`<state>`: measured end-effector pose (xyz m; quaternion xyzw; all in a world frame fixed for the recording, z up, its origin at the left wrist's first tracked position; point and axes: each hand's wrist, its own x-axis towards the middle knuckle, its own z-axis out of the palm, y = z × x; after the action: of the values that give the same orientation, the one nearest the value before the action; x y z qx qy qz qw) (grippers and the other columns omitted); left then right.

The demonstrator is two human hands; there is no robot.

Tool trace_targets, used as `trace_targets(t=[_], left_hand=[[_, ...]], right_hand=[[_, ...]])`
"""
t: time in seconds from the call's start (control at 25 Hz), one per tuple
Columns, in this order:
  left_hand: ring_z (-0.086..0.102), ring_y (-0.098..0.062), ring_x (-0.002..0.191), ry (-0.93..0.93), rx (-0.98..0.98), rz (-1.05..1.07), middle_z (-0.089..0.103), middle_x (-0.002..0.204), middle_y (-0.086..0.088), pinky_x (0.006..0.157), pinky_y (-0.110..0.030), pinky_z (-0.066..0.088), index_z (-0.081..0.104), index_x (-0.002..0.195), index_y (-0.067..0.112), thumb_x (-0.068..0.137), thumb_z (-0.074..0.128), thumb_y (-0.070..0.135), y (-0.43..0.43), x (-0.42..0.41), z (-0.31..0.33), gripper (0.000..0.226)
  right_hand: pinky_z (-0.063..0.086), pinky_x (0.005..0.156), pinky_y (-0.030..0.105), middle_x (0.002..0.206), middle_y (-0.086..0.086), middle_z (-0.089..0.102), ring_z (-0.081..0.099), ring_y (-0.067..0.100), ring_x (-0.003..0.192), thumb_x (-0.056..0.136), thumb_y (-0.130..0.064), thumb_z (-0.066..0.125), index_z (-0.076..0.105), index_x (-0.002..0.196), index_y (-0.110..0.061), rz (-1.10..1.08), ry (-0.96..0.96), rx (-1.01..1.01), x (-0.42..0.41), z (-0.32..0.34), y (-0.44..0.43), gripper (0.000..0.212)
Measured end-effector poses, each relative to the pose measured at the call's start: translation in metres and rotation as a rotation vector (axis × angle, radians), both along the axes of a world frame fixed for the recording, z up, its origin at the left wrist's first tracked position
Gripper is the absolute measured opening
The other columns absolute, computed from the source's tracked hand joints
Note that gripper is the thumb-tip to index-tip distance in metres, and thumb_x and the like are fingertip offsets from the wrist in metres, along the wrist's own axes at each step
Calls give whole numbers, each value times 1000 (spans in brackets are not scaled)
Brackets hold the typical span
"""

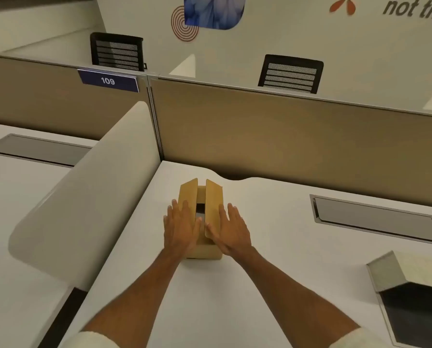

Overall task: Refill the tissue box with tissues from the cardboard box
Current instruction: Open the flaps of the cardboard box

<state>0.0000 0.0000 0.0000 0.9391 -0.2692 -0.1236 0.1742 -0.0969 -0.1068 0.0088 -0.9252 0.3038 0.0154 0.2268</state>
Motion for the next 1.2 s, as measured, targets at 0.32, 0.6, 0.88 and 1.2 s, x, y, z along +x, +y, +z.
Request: trace_targets(t=[0.32, 0.6, 0.88, 1.2], left_hand=[[49, -29, 121, 157, -175, 96, 48, 136, -13, 96, -42, 47, 39, 135, 10, 93, 50, 43, -4, 20, -6, 55], [55, -23, 117, 545, -457, 21, 58, 134, -9, 96, -34, 45, 50, 134, 17, 102, 36, 31, 45, 64, 2, 38], [58, -28, 108, 219, -412, 70, 57, 131, -16, 90, -45, 52, 43, 137, 6, 99, 44, 21, 76, 79, -12, 41], [55, -30, 114, -58, 6, 78, 56, 131, -14, 93, -38, 45, 51, 124, 5, 94, 51, 15, 42, 72, -11, 32]], right_hand=[[42, 104, 47, 154, 7, 27, 40, 29, 133, 94, -55, 31, 14, 148, -21, 9, -29, 139, 23, -11, 3, 66], [52, 79, 34, 106, 7, 67, 65, 24, 94, 99, -30, 35, 40, 140, -19, -136, -326, 294, 2, -13, -29, 43], [49, 75, 27, 117, 11, 58, 58, 19, 90, 101, -23, 32, 20, 150, -22, -149, -277, 200, -35, -32, -54, 50], [34, 111, 44, 154, 11, 28, 24, 34, 141, 98, -31, 36, 38, 137, -16, 41, 105, -174, -22, -39, -50, 42]])
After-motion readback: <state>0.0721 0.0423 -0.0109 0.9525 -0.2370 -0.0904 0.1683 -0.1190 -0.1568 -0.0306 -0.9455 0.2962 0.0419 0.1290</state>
